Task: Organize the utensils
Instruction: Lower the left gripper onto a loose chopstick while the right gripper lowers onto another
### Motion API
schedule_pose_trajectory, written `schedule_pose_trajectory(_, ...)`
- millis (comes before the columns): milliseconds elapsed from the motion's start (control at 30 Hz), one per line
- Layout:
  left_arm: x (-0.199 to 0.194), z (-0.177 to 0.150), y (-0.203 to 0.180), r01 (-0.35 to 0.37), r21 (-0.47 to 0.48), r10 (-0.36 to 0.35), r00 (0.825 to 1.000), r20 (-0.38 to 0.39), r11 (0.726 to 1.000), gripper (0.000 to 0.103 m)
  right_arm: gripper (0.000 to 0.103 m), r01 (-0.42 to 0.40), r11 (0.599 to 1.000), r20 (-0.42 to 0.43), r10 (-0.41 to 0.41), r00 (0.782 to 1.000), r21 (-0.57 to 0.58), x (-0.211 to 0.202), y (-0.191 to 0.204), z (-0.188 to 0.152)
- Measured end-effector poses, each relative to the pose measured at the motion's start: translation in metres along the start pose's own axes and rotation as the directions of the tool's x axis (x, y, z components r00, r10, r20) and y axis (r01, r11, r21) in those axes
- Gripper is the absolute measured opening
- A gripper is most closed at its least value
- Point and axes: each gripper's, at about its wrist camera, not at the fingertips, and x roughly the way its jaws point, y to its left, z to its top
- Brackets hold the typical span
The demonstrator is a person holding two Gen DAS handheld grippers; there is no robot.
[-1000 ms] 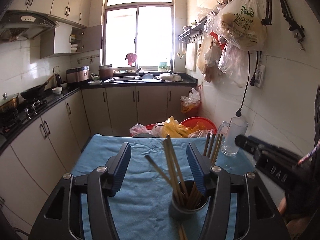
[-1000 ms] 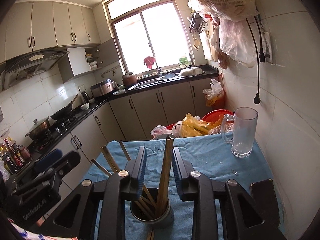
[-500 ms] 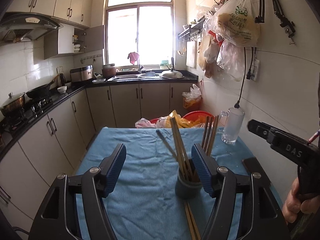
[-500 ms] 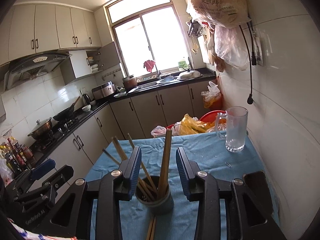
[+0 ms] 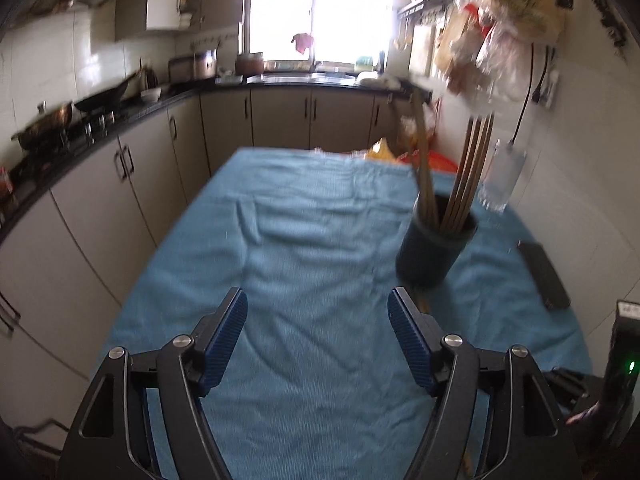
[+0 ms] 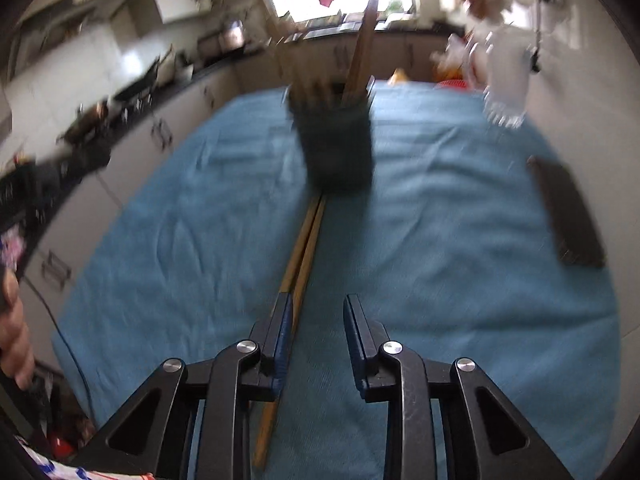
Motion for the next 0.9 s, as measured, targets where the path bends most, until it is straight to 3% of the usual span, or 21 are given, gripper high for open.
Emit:
schedule_pose_trajectory(300, 0.038, -0.028, -0.016, 0.073, -0.012, -0.074, 0.989, -0.130, 0.997, 0.072, 0.023, 0.031, 0.998, -0.032, -0.033, 0.999, -0.062, 0.020, 0.017, -0.015)
schedule_pose_trajectory(333, 0.041, -0.031, -0.022, 0.088, -0.001, -0.087, 0.986, -0.142, 0.996, 0.072, 0.021, 0.049, 0.996, -0.027, -0.051, 0.998, -0.076, 0.020, 0.019, -0.016)
schedule_pose_trajectory(367, 0.044, -0.034, -0.027, 0.097, 0.006, -0.095, 0.984, -0.151, 0.995, 0.071, 0.011, 0.075, 0.994, -0.025, -0.077, 0.997, -0.083, 0.021, 0.019, -0.016)
schedule_pose_trajectory(667, 0.072, -0.059, -0.088, 0.210, 0.132, -0.168, 0.947, -0.274, 0.969, 0.063, 0.008, 0.148, 0.980, -0.030, -0.145, 0.989, 0.133, 0.001, -0.050, -0.022)
schedule_pose_trajectory(733, 0.080, -0.063, -0.101, 0.212, 0.161, -0.157, 0.942, -0.297, 0.964, 0.056, 0.008, 0.145, 0.977, -0.030, -0.142, 0.989, 0.159, -0.006, -0.060, -0.027)
schedule_pose_trajectory(767, 0.083, -0.063, -0.105, 0.206, 0.173, -0.146, 0.941, -0.306, 0.963, 0.043, 0.008, 0.145, 0.976, -0.030, -0.143, 0.989, 0.162, -0.009, -0.061, -0.027)
schedule_pose_trajectory(800, 0.087, -0.065, -0.108, 0.197, 0.178, -0.133, 0.939, -0.318, 0.964, 0.021, 0.008, 0.146, 0.976, -0.029, -0.143, 0.989, 0.163, -0.012, -0.062, -0.029)
schedule_pose_trajectory(833, 0.091, -0.066, -0.110, 0.194, 0.170, -0.127, 0.932, -0.339, 0.966, 0.009, 0.008, 0.146, 0.976, -0.030, -0.143, 0.989, 0.161, -0.015, -0.062, -0.030)
schedule_pose_trajectory(900, 0.091, -0.066, -0.107, 0.190, 0.143, -0.133, 0.932, -0.337, 0.971, 0.008, 0.008, 0.141, 0.977, -0.033, -0.138, 0.990, 0.158, -0.018, -0.061, -0.033)
